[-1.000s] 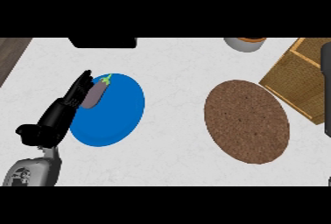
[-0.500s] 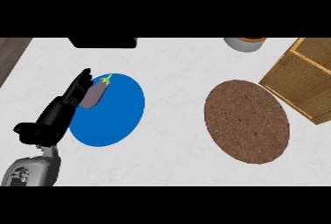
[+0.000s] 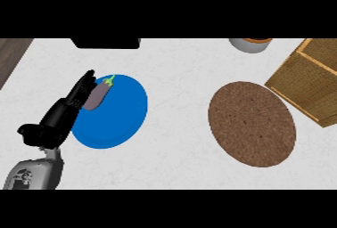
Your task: Pick the lemon from the placemat and place it in the basket
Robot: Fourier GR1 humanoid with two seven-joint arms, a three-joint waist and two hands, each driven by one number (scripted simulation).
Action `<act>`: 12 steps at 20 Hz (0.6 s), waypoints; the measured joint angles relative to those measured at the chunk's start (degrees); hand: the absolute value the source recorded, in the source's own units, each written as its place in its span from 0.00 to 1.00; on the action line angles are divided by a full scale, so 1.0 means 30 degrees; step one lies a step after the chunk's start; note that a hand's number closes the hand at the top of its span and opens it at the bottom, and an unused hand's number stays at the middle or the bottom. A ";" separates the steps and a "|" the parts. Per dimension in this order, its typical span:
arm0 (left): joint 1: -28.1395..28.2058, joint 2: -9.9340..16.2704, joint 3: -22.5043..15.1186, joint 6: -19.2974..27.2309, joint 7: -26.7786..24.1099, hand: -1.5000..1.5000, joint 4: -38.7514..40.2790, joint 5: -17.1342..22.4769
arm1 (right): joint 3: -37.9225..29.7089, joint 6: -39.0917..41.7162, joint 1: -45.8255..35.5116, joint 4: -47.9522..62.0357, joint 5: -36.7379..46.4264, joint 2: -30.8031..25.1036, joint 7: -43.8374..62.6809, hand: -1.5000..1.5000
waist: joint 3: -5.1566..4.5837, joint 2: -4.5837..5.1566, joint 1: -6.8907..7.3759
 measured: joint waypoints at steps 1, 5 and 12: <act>-0.0237 0.0052 0.0092 -0.0049 -0.0006 0.50 0.0175 0.0069 | -0.0310 -0.0607 0.0141 0.0191 -0.0301 -0.0078 -0.0478 1.00 | -0.0001 0.0012 -0.0011; -0.0425 0.0126 0.0168 -0.0164 0.0017 0.50 0.0234 0.0132 | -0.1317 -0.1892 -0.0179 0.1507 -0.1993 -0.0397 -0.2534 0.00 | 0.0003 0.0023 0.0042; -0.0293 0.0136 0.0242 -0.0295 -0.0090 0.50 0.0182 0.0166 | -0.1641 -0.2297 -0.1019 0.4090 -0.3408 -0.1476 -0.5390 0.00 | 0.0005 0.0030 0.0095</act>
